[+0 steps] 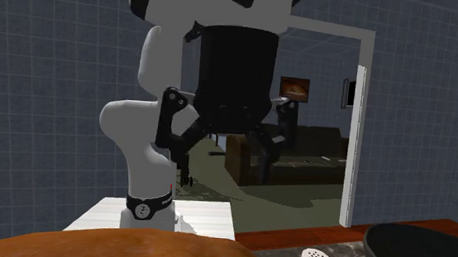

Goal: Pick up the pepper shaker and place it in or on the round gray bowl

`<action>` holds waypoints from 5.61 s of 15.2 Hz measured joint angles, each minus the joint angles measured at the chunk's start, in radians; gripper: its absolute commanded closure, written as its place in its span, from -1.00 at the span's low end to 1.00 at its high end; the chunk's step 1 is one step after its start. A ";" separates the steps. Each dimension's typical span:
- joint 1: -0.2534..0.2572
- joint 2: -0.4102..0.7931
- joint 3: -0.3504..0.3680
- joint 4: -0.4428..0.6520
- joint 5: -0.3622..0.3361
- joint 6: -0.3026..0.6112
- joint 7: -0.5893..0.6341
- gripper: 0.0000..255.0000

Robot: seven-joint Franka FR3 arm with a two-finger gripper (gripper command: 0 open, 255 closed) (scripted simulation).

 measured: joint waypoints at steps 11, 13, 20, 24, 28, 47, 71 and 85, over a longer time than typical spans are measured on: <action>0.045 0.396 0.157 0.185 -0.098 0.185 0.232 -1.00; 0.050 0.420 0.161 0.184 -0.108 0.207 0.244 -1.00; 0.053 0.437 0.162 0.141 -0.122 0.295 0.256 -1.00; 0.054 0.439 0.161 0.142 -0.121 0.295 0.257 -1.00; 0.057 0.441 0.162 0.130 -0.119 0.299 0.262 1.00; 0.053 0.378 0.161 0.189 -0.087 0.164 0.239 1.00; 0.055 0.315 0.159 0.436 -0.065 -0.139 0.259 1.00; 0.237 0.727 0.260 0.868 -0.237 -0.194 0.568 1.00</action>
